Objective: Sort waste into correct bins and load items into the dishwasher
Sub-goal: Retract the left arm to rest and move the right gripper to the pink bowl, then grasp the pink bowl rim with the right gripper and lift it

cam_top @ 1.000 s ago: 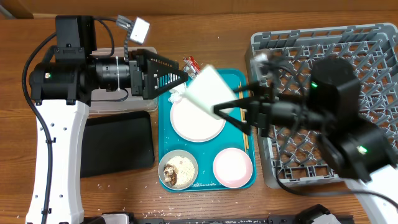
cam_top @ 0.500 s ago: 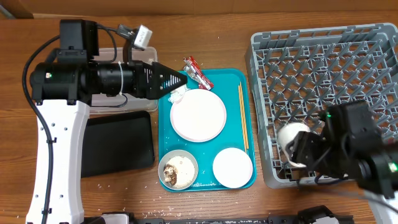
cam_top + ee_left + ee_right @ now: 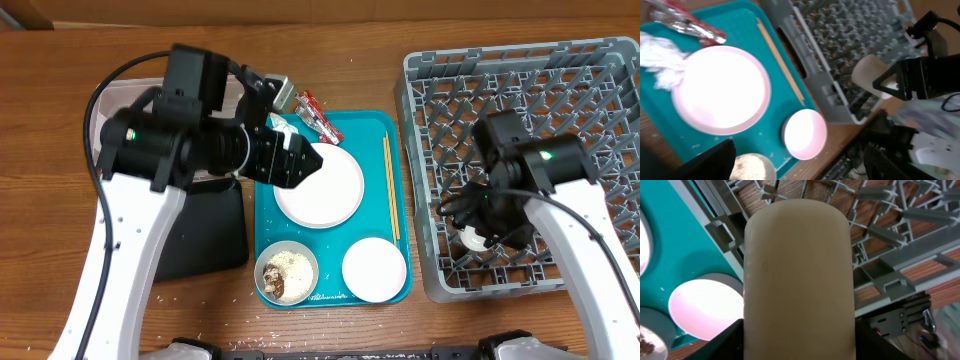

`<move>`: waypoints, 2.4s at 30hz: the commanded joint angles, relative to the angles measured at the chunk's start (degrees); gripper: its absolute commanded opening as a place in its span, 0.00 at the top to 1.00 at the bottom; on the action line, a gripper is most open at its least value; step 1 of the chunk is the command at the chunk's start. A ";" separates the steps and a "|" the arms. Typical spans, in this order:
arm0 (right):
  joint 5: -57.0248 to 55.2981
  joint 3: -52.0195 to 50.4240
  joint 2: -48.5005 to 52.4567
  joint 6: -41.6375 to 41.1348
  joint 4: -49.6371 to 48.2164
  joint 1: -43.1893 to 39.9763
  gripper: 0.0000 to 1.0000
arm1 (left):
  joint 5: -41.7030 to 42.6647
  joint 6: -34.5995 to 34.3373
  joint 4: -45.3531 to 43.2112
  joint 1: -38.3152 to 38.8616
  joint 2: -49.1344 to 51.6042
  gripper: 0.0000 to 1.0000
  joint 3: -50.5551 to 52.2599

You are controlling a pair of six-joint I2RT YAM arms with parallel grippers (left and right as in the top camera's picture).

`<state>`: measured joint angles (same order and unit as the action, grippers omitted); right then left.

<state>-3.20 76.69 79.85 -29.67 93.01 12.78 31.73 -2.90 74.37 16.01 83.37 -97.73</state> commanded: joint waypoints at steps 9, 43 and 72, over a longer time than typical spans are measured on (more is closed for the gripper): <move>2.91 -0.22 2.67 4.63 1.60 -0.26 0.00 | -14.86 -3.98 4.55 4.98 -11.61 0.14 0.13; 0.22 -19.28 11.10 10.49 -32.98 28.46 0.31 | -58.90 -36.52 9.44 17.99 -20.57 0.00 0.13; -44.04 2.16 -2.64 -19.23 -18.51 26.62 0.96 | -58.90 -36.50 10.91 17.99 -20.02 0.00 0.13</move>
<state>-29.06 77.08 80.82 -39.24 74.70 40.73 -26.00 -38.09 85.36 33.78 63.18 -97.54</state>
